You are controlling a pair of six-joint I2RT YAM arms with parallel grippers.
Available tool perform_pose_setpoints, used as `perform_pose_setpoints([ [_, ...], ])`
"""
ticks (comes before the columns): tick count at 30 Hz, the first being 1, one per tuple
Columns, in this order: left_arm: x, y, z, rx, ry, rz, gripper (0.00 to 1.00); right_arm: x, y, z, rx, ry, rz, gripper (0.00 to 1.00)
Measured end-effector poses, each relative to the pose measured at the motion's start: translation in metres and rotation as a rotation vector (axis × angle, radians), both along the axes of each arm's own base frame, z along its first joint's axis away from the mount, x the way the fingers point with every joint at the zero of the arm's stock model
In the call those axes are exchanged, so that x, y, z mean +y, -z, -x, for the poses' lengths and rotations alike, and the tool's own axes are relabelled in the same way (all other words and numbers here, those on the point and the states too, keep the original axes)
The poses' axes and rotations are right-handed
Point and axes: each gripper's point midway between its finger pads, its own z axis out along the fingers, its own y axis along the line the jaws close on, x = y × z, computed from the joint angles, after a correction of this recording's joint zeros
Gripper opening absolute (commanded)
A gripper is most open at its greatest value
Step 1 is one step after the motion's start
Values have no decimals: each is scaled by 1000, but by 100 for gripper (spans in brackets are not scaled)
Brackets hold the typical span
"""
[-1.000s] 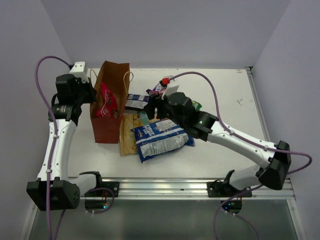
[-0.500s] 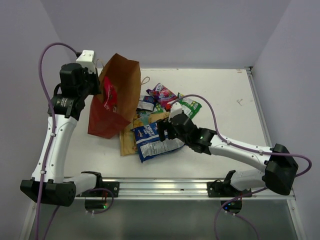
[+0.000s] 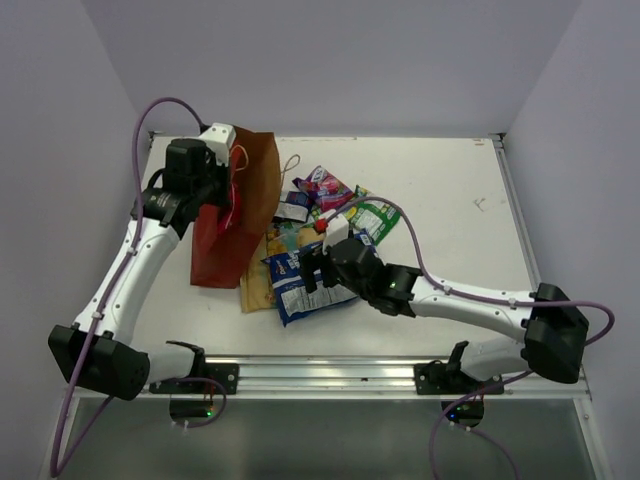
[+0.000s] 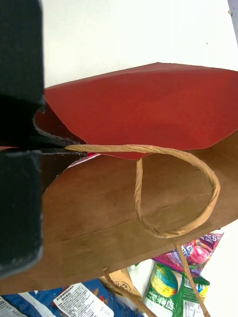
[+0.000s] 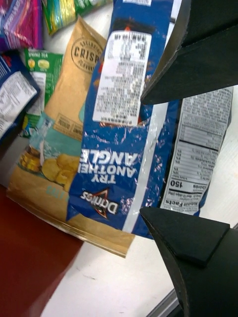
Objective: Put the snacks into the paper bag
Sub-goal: Pick up the snack from the center of the board.
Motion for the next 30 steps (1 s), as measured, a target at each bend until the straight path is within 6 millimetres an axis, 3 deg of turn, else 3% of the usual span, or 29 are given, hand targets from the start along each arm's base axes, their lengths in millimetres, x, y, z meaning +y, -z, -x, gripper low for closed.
perform_pose_setpoints([
  [9, -10, -12, 2, -26, 30, 19, 0, 42, 30, 25, -58, -60, 154, 92],
  [16, -1, -23, 3, -67, -17, 8, 0, 71, 43, 32, -146, -30, 285, 95],
  [25, 6, -28, 6, -95, -47, -3, 0, 87, 59, 37, -260, 42, 473, 96],
  [30, 9, -23, 5, -95, -60, -12, 0, 77, 82, 30, -288, 94, 613, 95],
])
